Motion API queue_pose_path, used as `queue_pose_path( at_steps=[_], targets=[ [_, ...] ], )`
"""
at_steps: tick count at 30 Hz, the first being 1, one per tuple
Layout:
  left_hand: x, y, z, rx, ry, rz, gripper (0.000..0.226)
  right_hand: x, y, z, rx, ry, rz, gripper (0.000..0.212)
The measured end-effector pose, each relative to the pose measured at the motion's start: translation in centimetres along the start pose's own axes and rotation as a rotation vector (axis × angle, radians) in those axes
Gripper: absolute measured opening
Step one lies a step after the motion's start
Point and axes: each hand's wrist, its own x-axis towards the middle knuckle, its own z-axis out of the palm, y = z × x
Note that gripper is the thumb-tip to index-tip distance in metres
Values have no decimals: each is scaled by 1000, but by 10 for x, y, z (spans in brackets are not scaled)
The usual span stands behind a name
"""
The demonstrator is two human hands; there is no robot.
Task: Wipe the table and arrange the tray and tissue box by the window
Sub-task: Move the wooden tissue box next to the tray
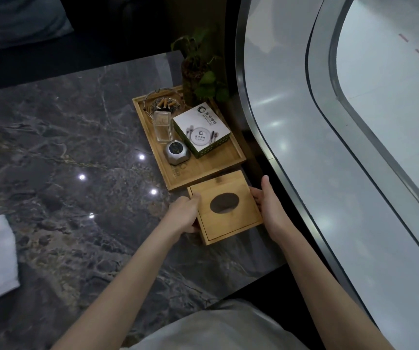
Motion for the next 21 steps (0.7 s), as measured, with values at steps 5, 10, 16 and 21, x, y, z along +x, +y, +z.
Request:
queue_pose_path(
  at_steps=[5,10,16,21],
  targets=[
    [-1,-2,-1,34,-3,20,36,4,2,-1,-57,7,-3,66],
    [-6,-4,-3,96,-24,91,33,1,-1,-2,-142,1,-14,57],
    [-17,-40,5,375,132,514,49,-25,13,12,-311,119,-248,50],
    [-26,-61,6,656,319,744,73,-39,59,30,-684,289,-488,58]
  ],
)
